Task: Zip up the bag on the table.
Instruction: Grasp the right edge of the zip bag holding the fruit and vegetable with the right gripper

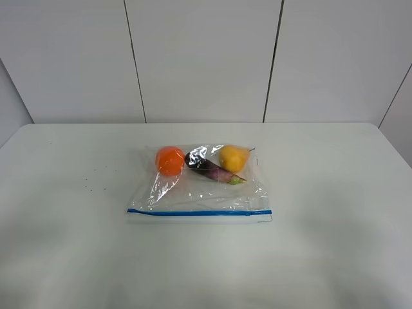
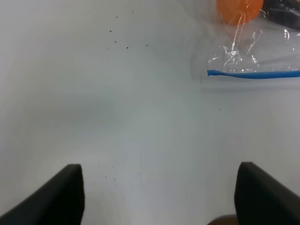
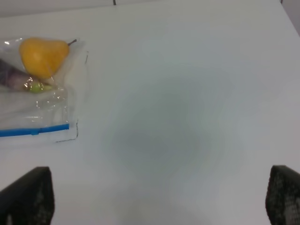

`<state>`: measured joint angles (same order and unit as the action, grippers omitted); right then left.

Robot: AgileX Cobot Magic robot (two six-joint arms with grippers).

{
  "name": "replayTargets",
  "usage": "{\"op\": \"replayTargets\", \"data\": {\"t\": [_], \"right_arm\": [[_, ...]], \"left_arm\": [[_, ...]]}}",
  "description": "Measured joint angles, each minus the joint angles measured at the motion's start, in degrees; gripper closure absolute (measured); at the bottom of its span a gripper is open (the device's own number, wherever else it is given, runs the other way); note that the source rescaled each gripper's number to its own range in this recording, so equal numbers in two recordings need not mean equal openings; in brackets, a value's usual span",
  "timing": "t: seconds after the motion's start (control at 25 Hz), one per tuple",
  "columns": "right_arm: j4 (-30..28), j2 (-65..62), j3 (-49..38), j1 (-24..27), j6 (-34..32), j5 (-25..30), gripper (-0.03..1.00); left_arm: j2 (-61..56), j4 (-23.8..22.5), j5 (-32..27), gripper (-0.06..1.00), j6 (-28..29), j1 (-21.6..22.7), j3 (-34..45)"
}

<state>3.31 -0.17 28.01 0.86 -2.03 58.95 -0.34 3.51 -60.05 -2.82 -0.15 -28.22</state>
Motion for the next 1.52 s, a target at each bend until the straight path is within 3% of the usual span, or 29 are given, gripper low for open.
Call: {"op": "replayTargets", "data": {"t": [0.44, 1.08, 1.32, 1.52], "right_arm": [[1.6, 2.6, 0.5, 0.0, 0.0, 0.0, -0.03], [6.5, 59.9, 23.8, 0.0, 5.8, -1.5, -0.03], [16.2, 79.4, 26.0, 0.0, 13.4, -6.9, -0.03], [32.4, 93.0, 26.0, 0.0, 28.0, -13.1, -0.03]], "left_arm": [[0.0, 0.0, 0.0, -0.01, 0.0, 0.0, 0.0], [0.0, 0.0, 0.0, -0.01, 0.0, 0.0, 0.0], [0.0, 0.0, 0.0, -0.01, 0.0, 0.0, 0.0], [0.0, 0.0, 0.0, -0.01, 0.0, 0.0, 0.0]]}}
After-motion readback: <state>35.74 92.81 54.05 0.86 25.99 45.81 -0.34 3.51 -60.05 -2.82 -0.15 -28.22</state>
